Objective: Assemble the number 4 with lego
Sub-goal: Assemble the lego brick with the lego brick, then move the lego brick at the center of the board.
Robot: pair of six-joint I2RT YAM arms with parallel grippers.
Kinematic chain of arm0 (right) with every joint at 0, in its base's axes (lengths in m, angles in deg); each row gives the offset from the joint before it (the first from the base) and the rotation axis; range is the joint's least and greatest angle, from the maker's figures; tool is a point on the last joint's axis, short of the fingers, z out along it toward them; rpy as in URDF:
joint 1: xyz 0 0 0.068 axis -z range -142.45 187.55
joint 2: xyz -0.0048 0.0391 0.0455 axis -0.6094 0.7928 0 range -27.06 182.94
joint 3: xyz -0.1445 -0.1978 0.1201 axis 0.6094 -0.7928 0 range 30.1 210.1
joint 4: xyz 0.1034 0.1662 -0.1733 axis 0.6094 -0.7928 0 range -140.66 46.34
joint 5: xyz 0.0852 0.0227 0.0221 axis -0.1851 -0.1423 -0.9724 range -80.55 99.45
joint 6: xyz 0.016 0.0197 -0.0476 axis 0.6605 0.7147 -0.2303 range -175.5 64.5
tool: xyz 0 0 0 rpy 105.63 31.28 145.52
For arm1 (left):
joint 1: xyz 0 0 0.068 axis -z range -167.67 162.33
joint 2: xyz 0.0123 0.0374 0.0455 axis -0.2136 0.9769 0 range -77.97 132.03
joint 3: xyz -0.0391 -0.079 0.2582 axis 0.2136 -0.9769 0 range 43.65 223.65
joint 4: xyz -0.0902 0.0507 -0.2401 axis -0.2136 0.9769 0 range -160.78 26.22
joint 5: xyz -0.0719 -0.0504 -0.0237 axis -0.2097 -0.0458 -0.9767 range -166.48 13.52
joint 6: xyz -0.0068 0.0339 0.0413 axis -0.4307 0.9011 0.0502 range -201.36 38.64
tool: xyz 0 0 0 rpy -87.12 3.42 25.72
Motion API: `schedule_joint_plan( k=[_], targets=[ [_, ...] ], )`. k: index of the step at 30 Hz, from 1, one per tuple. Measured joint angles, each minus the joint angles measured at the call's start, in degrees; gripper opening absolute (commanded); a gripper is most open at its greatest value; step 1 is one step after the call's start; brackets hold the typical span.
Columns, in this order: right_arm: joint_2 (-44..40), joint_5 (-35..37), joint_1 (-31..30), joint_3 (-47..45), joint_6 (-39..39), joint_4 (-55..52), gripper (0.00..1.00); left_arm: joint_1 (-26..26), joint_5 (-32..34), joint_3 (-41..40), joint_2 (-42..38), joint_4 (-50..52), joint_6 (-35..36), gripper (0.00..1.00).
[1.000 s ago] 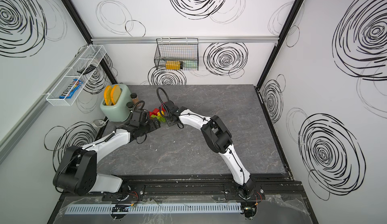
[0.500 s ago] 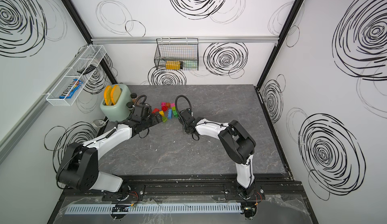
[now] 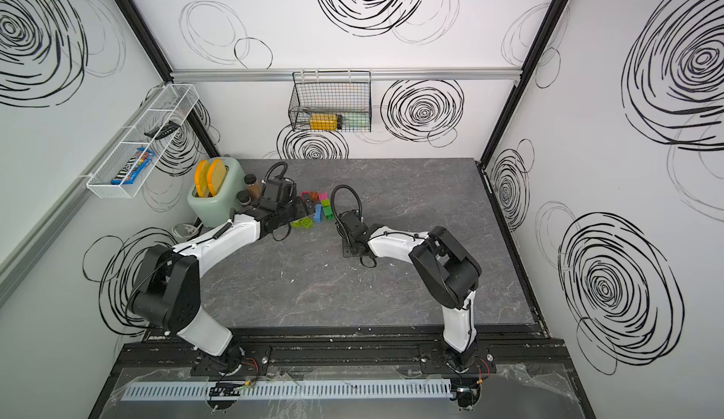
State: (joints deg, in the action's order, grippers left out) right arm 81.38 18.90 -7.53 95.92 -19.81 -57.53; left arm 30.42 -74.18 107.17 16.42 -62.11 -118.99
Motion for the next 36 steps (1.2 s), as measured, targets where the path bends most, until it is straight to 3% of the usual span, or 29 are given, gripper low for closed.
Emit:
schedule_joint_plan(
  k=[7, 11, 13, 23, 26, 36],
  targets=[
    [-6.1, -3.9, 0.4, -3.7, -2.0, 4.6, 0.82, 0.2, -0.7, 4.2, 4.7, 1.2, 1.3, 0.96],
    [-9.9, -5.4, 1.8, -5.7, -2.8, 7.3, 0.86, 0.4, 0.1, 6.6, 6.8, 2.4, 3.0, 0.96],
    [-11.6, -5.9, 3.0, -7.3, -3.2, 8.4, 0.98, 0.5, 0.6, 7.6, 7.9, 3.2, 4.0, 0.96],
    [-24.9, -4.9, 9.3, -18.7, -4.0, 15.9, 0.97, 2.7, 7.9, 18.2, 17.4, 9.1, 9.6, 0.99],
    [-26.8, -4.4, 11.0, -19.9, -4.2, 17.0, 0.97, 2.7, 9.7, 24.6, 22.4, 10.9, 11.7, 0.95],
    [-27.8, -4.1, 12.3, -20.2, -6.5, 17.2, 0.99, -3.9, 7.4, 53.6, 41.3, 17.4, 15.8, 0.50]
  ],
)
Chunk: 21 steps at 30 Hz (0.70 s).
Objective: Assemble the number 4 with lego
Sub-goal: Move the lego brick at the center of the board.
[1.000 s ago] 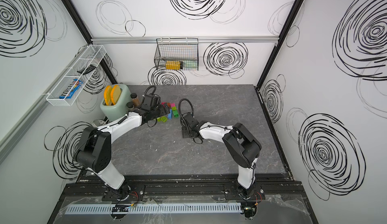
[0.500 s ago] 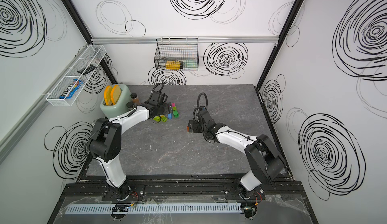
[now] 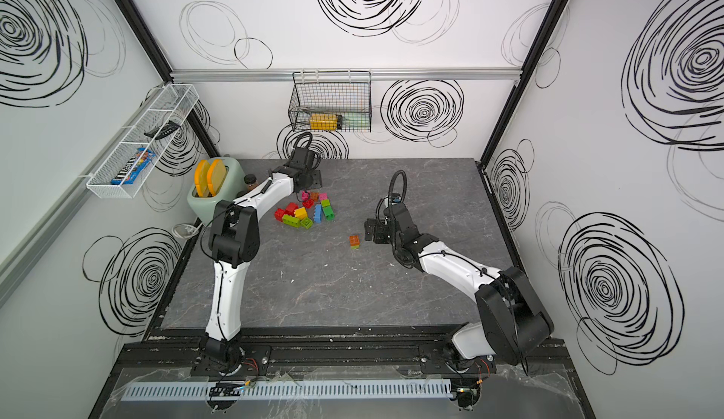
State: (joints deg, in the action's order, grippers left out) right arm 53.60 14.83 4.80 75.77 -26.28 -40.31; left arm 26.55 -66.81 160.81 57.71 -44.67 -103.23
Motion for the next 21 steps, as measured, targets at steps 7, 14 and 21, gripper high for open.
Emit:
schedule_joint_plan(
  k=[7, 14, 21],
  targets=[
    [-0.6, -0.1, 0.1, -0.1, -1.5, 0.0, 0.99, -3.8, -4.9, 6.2, 6.4, 0.9, 0.7, 0.35],
    [-2.2, -0.4, 0.1, -0.7, -2.6, 0.0, 0.98, -5.2, -12.3, 3.6, 8.0, -1.0, 0.2, 0.31],
    [-3.0, -0.8, 0.1, -1.3, -2.8, 0.0, 0.97, -5.3, -17.2, -3.1, 6.8, -8.8, -1.1, 0.31]
  ],
)
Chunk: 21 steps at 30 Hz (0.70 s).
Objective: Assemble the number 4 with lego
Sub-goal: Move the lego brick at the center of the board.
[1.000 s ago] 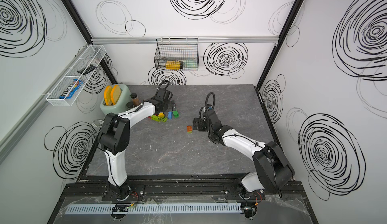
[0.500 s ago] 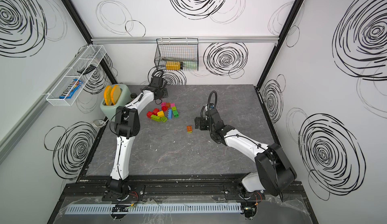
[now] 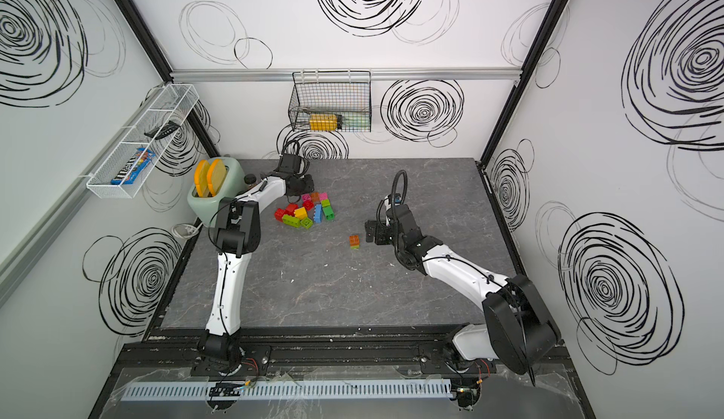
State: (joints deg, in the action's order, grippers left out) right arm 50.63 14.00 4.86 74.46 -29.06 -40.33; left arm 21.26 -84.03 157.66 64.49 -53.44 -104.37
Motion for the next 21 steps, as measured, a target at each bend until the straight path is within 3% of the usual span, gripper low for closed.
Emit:
schedule_joint_plan(
  k=[10, 21],
  targets=[
    [-0.2, -1.8, 0.0, -0.4, -0.8, 0.2, 0.96, 0.5, -7.2, -12.9, -5.2, -11.9, -2.0, 0.35],
    [0.7, -4.6, 0.0, -0.4, -1.8, 1.3, 0.96, 7.6, -8.8, -17.3, -8.1, -11.8, 5.3, 0.35]
  ],
)
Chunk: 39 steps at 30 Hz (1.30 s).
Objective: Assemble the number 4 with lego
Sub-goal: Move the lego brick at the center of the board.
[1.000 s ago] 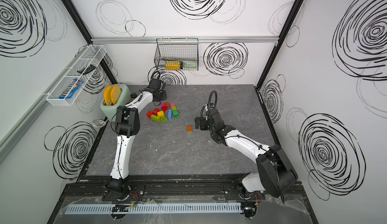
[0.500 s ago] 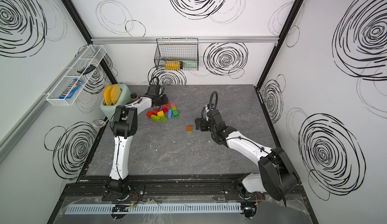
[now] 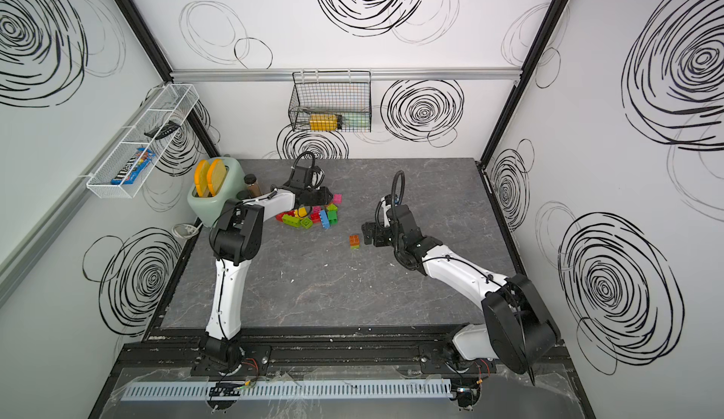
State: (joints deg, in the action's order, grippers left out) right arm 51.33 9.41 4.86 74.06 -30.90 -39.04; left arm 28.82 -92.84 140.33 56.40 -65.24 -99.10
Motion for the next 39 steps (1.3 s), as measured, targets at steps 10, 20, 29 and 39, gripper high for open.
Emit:
schedule_joint_plan(
  k=[10, 20, 29, 39],
  targets=[
    [1.9, -2.9, 0.0, 0.0, -1.9, 0.5, 0.96, 6.5, -0.4, -10.9, -7.6, 0.5, 2.2, 0.40],
    [14.4, -10.0, 0.4, 9.3, -9.7, -2.8, 0.77, 5.8, 2.3, -21.1, -20.4, 2.3, -4.1, 0.77],
    [30.2, -12.6, 0.4, 28.9, -15.4, -13.4, 0.52, 4.5, 9.9, -34.9, -38.4, -2.6, -11.8, 0.96],
    [42.2, -7.8, -1.9, 43.5, -15.1, -24.2, 0.20, 3.9, 17.7, -45.3, -47.6, -3.5, -16.0, 0.96]
  ],
)
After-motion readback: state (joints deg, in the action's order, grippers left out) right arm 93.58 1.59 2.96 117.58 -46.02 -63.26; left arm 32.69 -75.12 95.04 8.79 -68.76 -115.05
